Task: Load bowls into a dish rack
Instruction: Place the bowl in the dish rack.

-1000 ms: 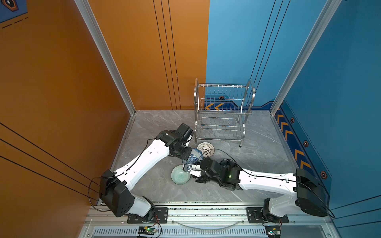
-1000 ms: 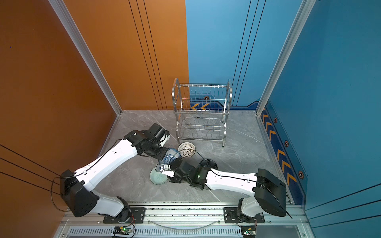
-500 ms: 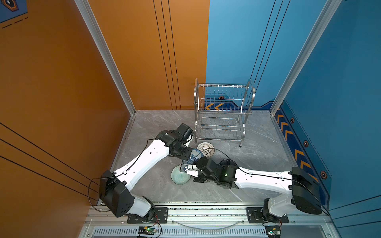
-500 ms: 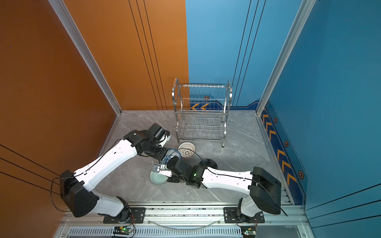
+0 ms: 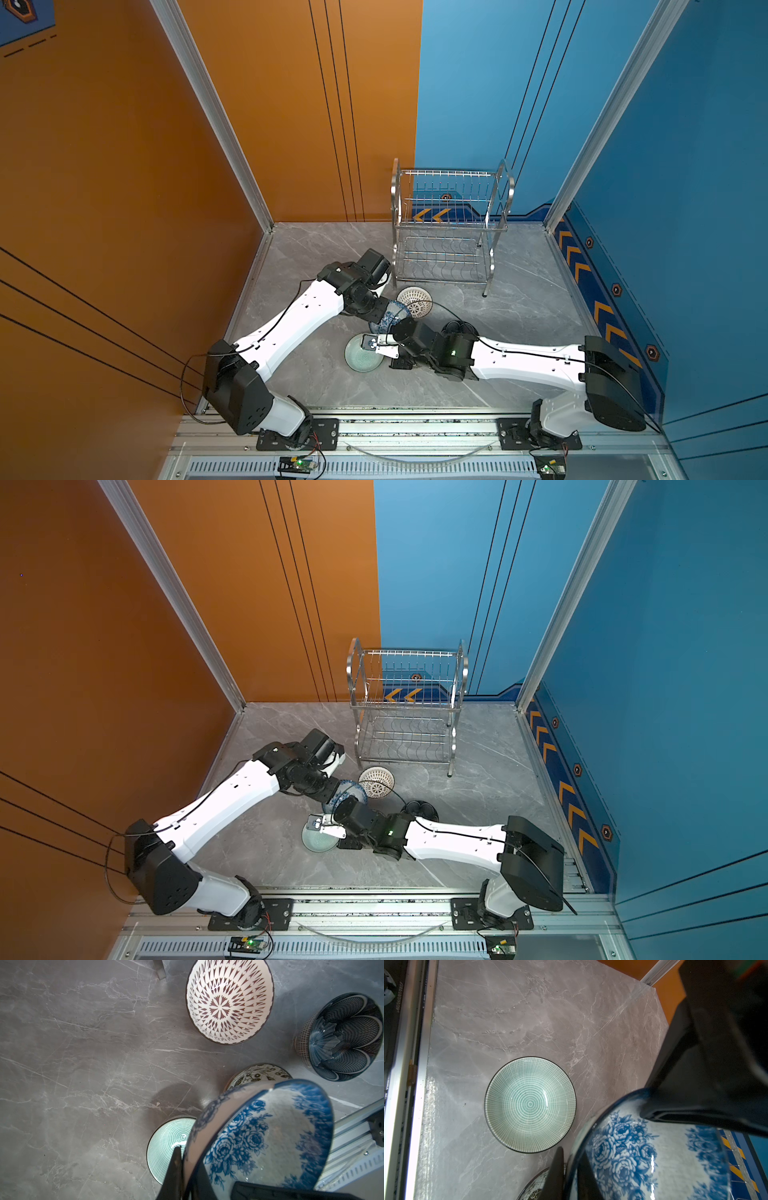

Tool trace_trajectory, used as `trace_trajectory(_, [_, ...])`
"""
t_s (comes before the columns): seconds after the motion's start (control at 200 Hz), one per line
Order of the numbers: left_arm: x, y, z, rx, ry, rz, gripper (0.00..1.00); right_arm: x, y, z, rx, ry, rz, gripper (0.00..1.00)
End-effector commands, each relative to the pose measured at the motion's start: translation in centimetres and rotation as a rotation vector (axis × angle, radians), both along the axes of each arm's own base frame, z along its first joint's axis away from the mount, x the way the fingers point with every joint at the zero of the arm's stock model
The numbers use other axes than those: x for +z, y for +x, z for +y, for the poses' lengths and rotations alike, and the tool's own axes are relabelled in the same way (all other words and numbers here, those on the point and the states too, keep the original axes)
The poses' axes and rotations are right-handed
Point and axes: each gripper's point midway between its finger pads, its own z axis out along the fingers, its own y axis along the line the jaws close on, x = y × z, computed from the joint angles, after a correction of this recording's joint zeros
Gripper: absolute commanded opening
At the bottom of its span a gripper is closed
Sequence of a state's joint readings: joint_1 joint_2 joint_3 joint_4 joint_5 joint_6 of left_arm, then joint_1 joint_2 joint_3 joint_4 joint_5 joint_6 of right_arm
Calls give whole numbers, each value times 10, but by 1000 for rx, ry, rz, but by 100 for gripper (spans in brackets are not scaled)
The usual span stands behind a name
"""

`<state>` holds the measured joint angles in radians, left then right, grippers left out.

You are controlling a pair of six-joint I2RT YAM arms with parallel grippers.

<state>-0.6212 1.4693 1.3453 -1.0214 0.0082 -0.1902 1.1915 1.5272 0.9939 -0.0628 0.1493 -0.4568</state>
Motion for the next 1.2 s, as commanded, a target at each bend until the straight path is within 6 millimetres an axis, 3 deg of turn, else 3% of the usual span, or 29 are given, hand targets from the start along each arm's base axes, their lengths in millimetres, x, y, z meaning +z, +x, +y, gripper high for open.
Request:
trace_trajectory(0.0, [17,1,-8,6,-80,-3,12,-17,1,-11,-26,-80,13,0])
trace_trajectory(0.07, [20,1,-7,8,-81,-14,24,-16,2,-11,-28,-77,12,0])
trace_trajectory(0.16, [22,1,-6,10,-83,-22,30,-15,2,-12,-28,-72,12,0])
trace_trajectory(0.456, [25,6,2,52,-78,-40,37,-15,4,-19,-42,-49,30,0])
trace_trajectory(0.781, [55,27,38,208,-148,-142,45,-12,6,-35,-88,14,79,0])
trace_trajectory(0.971, [58,19,47,203,-261,-177,51,-1,8,-46,-133,105,132,0])
trace_trajectory(1.196, [66,-3,47,123,-392,-327,75,17,16,-54,-196,228,198,0])
